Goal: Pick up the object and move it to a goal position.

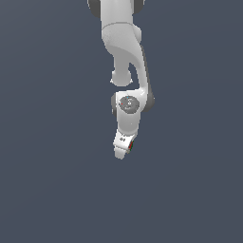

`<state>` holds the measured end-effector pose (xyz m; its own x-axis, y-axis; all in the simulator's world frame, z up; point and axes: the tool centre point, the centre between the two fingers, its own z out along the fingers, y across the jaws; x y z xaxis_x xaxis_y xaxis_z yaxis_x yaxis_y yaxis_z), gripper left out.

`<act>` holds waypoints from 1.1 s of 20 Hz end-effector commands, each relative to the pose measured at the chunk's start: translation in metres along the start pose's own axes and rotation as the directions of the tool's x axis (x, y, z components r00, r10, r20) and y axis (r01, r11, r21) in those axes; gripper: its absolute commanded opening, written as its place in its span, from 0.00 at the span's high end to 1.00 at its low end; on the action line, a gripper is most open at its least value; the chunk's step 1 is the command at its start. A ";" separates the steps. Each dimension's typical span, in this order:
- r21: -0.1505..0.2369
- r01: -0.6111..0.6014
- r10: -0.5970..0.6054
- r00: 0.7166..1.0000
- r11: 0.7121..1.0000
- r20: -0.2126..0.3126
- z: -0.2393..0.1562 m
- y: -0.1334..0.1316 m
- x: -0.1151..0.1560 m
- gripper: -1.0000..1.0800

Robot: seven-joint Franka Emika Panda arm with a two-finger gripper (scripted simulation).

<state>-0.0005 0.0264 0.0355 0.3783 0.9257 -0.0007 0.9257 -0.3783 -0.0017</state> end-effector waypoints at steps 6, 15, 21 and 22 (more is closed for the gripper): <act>-0.002 0.000 0.000 1.000 1.000 -0.001 0.002 0.001 0.000 1.00; -0.003 0.000 0.000 1.000 1.000 -0.001 -0.001 0.001 0.000 1.00; -0.003 0.000 0.000 1.000 1.000 0.000 -0.017 -0.004 -0.001 1.00; -0.003 0.000 0.000 1.000 1.000 0.000 -0.022 -0.006 -0.001 1.00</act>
<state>-0.0052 0.0273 0.0499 0.3784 0.9256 -0.0015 0.9256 -0.3784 -0.0017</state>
